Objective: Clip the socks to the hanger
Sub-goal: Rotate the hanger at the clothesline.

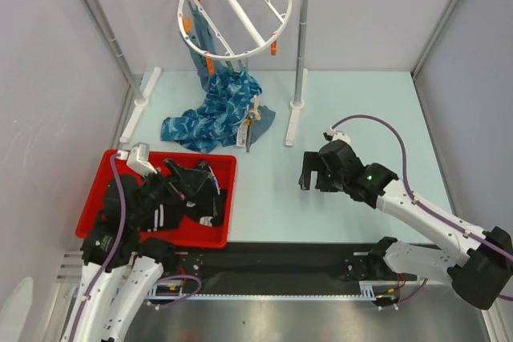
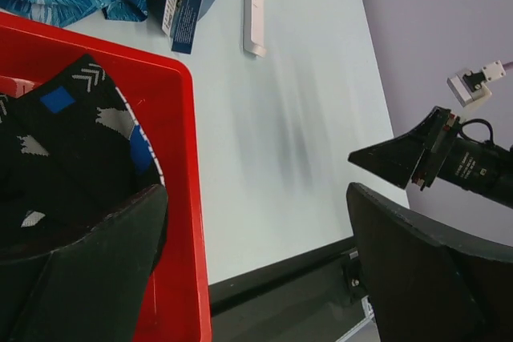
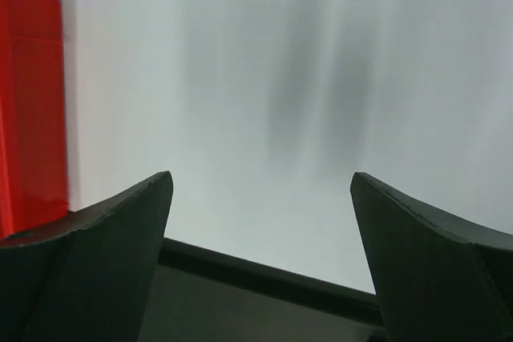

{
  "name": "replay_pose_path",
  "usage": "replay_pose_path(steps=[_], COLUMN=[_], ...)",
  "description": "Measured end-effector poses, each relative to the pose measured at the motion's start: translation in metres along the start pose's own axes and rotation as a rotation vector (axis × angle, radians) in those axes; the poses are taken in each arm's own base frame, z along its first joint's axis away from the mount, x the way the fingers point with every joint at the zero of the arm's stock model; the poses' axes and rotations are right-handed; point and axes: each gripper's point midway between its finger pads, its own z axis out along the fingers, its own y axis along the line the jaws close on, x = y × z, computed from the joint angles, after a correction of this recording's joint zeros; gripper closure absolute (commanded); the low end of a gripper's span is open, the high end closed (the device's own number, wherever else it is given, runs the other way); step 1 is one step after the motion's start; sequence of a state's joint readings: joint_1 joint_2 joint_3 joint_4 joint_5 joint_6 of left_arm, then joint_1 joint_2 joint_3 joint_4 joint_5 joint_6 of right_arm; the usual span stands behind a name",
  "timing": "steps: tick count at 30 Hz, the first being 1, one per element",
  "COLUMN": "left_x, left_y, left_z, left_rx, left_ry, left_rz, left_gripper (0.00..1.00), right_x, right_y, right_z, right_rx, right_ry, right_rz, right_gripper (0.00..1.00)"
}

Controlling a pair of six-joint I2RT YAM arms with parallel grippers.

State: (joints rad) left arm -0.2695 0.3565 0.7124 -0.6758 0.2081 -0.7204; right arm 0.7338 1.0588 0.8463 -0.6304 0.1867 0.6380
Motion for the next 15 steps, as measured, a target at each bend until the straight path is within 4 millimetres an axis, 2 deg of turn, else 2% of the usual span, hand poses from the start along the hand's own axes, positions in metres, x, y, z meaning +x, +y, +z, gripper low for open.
replay_pose_path(steps=[3,7,8,11,15], left_x=[0.0,-0.006,-0.009,-0.028,-0.037], left_y=[-0.001,0.001,0.0,-0.005,-0.037], left_z=[0.001,0.016,0.02,0.046,0.088], left_rx=[0.008,-0.027,-0.041,-0.096,-0.122], left_ry=[0.005,0.04,0.052,0.057,0.065], left_rz=[0.026,0.05,0.054,0.096,0.235], left_gripper=[0.0,0.11,0.1,0.05,0.03], right_x=[-0.001,-0.007,-0.009,-0.015,-0.046], right_y=[-0.001,0.015,0.021,0.033,0.053], right_z=[0.003,0.002,0.001,0.0,-0.003], right_rx=[-0.002,-0.089,-0.12,-0.163,-0.188], right_ry=[0.01,0.004,0.003,0.014,-0.012], right_rz=[-0.053,-0.107,-0.123,-0.163,-0.197], right_gripper=[0.0,0.0,0.0,0.0,0.0])
